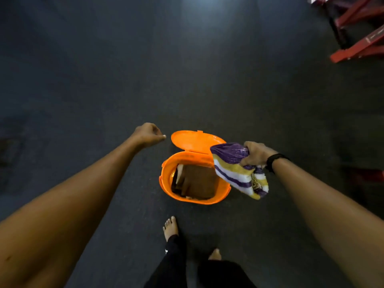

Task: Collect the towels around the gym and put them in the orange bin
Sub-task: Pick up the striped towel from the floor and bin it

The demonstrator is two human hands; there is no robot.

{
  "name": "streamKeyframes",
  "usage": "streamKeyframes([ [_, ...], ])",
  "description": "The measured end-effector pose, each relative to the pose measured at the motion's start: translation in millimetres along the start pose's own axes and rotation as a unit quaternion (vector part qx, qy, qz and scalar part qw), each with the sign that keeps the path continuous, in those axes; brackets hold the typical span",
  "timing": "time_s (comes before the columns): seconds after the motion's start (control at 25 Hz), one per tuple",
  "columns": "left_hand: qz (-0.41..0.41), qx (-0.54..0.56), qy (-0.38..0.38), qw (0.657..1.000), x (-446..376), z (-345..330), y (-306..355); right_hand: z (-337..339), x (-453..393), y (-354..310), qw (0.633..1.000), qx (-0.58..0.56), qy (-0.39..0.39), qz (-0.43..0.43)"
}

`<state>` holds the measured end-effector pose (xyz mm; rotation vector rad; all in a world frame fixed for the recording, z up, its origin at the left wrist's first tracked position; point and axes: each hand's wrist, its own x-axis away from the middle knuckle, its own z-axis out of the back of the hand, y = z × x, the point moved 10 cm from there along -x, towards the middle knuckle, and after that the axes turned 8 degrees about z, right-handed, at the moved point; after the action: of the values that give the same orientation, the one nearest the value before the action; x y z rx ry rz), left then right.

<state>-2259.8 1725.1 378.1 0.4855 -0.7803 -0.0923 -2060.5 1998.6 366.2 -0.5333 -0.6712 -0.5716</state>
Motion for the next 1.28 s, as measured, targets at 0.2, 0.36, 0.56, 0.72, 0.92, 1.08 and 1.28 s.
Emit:
streamKeyframes([
  [0.2, 0.019, -0.05, -0.059, 0.997, -69, -57, -38, -85, -83, -7, 0.994, -0.048, -0.063, 0.069],
  [0.36, 0.032, -0.085, -0.045, 0.995, -137, -105, -79, -148, -170, 12, 0.981, -0.017, -0.177, 0.08],
  [0.56, -0.01, -0.222, -0.024, 0.975, -198, -187, -118, -168, -251, 65, 0.993, 0.118, -0.017, 0.013],
  [0.72, -0.038, -0.263, -0.034, 0.964, -209, -225, -123, -204, -258, 78, 0.988, 0.142, -0.02, 0.056],
  [0.92, -0.024, -0.271, -0.035, 0.962, -185, -224, -124, -202, -225, 88, 0.992, 0.112, -0.018, 0.063],
  [1.08, -0.023, -0.255, -0.026, 0.966, -140, -170, -82, -132, -175, 76, 0.992, 0.104, 0.006, 0.065],
  [1.28, -0.071, -0.207, 0.056, 0.974, -75, -68, 36, 11, -111, 39, 0.992, 0.034, 0.092, 0.085],
])
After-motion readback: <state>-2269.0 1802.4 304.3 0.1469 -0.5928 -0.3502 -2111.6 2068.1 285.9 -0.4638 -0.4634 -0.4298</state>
